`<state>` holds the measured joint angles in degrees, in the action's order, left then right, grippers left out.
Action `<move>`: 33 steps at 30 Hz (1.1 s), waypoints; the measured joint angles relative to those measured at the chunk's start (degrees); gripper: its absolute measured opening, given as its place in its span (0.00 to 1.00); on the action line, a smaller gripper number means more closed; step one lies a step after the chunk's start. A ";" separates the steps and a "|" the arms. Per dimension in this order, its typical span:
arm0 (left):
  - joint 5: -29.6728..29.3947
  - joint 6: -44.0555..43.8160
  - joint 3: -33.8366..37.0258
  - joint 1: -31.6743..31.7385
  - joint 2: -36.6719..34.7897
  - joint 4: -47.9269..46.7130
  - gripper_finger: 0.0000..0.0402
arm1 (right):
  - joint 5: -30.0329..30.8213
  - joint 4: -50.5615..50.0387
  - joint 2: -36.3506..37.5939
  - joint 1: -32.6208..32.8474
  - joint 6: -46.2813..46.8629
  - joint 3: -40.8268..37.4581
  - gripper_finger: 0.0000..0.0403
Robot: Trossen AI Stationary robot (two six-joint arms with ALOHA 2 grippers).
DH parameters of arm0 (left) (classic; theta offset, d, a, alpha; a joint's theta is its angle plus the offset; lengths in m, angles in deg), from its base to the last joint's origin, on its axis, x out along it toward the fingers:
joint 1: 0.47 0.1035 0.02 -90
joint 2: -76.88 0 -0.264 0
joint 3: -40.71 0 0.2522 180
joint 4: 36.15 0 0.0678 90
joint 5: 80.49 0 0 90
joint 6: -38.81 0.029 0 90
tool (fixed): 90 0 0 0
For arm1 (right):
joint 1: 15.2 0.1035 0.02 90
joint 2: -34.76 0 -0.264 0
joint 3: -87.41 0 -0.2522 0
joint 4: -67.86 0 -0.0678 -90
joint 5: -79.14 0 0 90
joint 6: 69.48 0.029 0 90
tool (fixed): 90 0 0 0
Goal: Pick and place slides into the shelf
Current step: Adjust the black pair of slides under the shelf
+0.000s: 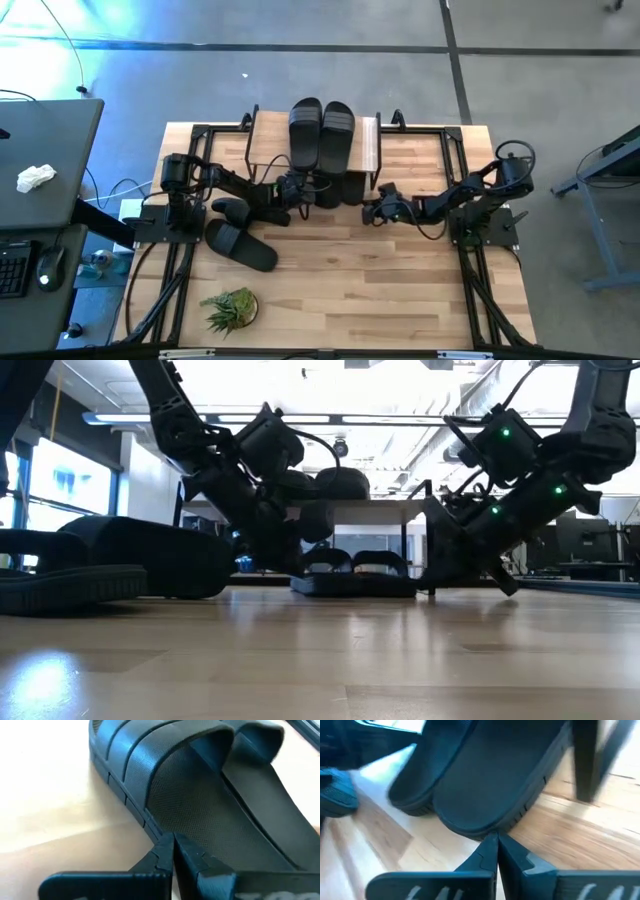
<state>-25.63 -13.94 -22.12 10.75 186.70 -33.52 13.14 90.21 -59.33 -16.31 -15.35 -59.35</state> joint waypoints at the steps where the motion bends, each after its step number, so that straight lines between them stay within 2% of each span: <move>1: 0.58 0.00 -0.02 -0.03 0.00 0.18 0.00 | 0.07 -0.36 -0.02 0.00 -0.02 -0.20 0.00; 13: 0.70 0.02 -0.01 -1.52 -0.42 -0.12 0.00 | -0.39 0.09 -0.06 0.00 -1.64 -0.26 0.00; 23: -6.29 0.04 -0.05 -8.78 -2.48 -0.95 0.00 | -0.34 2.11 0.05 2.04 -1.66 -0.15 0.00; 28: -9.28 2.78 -0.01 -11.48 -7.00 -2.52 0.00 | 0.63 1.65 0.07 4.12 -1.53 -0.15 0.00; 33: -10.84 11.35 0.00 -13.79 -15.12 -4.23 0.00 | 0.36 1.77 1.17 7.43 -5.59 1.40 0.00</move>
<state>-36.47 -2.59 -22.12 -3.04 171.58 -37.74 13.50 91.98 -58.16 -8.87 -20.94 -57.95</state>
